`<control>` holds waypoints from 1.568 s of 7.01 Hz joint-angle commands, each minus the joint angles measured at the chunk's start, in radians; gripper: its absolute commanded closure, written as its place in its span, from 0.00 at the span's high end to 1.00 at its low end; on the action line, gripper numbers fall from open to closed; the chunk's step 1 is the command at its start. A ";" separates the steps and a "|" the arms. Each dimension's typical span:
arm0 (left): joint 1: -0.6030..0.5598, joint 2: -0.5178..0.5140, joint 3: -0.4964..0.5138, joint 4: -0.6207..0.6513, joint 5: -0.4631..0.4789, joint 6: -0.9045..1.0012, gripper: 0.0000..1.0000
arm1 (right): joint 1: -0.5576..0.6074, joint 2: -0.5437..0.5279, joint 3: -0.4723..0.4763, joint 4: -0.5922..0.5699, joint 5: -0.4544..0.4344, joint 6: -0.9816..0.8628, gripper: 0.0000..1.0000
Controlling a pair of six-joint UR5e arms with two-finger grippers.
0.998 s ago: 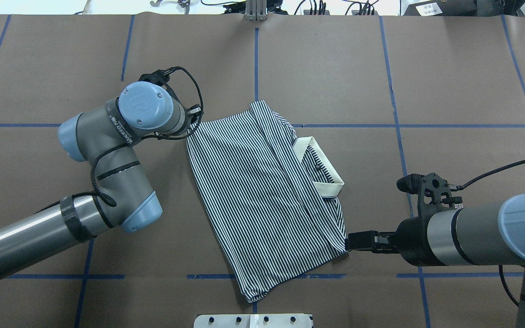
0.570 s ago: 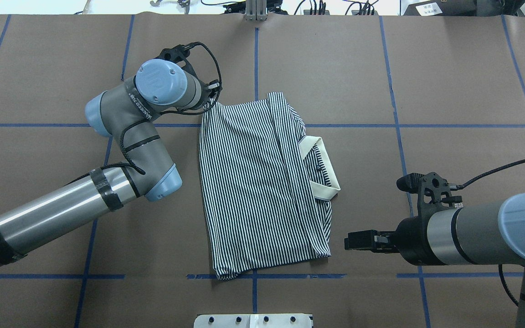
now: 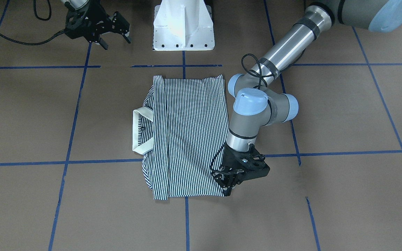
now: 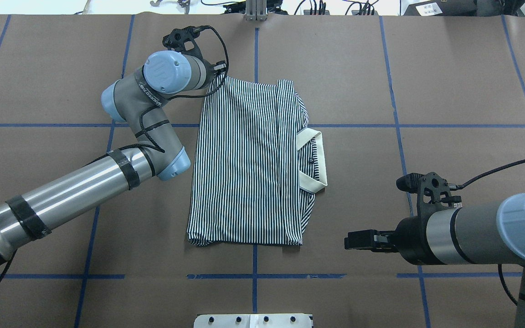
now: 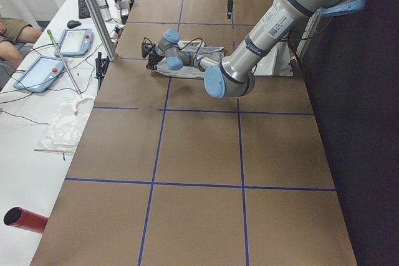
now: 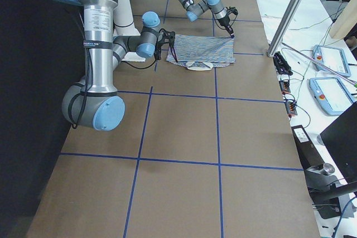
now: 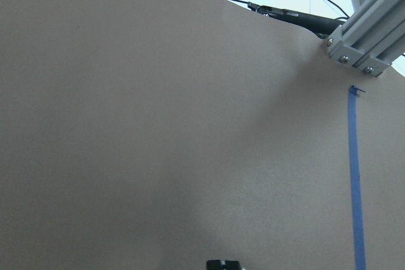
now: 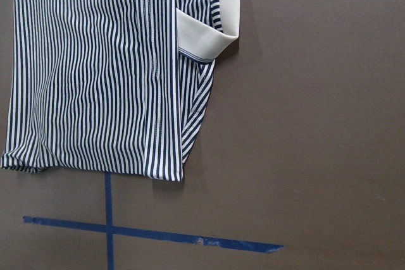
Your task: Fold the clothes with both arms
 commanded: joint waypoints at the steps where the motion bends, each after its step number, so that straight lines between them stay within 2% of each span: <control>1: -0.002 -0.012 0.017 -0.018 0.004 0.023 1.00 | 0.008 0.006 -0.025 -0.009 -0.006 -0.002 1.00; 2: -0.023 -0.004 -0.004 -0.010 -0.023 0.058 1.00 | 0.030 0.043 -0.060 -0.015 -0.014 -0.013 1.00; 3: -0.046 0.038 -0.071 0.025 -0.134 0.092 1.00 | 0.041 0.086 -0.101 -0.047 -0.016 -0.026 1.00; 4: -0.057 0.115 -0.198 0.103 -0.222 0.097 1.00 | 0.046 0.169 -0.129 -0.161 -0.016 -0.090 1.00; 5: -0.057 0.214 -0.367 0.204 -0.224 0.115 1.00 | 0.044 0.258 -0.149 -0.293 -0.014 -0.150 1.00; 6: -0.057 0.277 -0.512 0.313 -0.224 0.160 1.00 | 0.043 0.367 -0.210 -0.379 -0.012 -0.175 1.00; 8: -0.051 0.339 -0.701 0.466 -0.227 0.168 1.00 | 0.026 0.516 -0.336 -0.478 -0.016 -0.175 1.00; 9: -0.048 0.358 -0.748 0.493 -0.227 0.168 1.00 | 0.006 0.563 -0.385 -0.490 -0.032 -0.177 1.00; 11: -0.046 0.373 -0.751 0.492 -0.227 0.168 1.00 | -0.005 0.668 -0.529 -0.518 -0.037 -0.198 1.00</control>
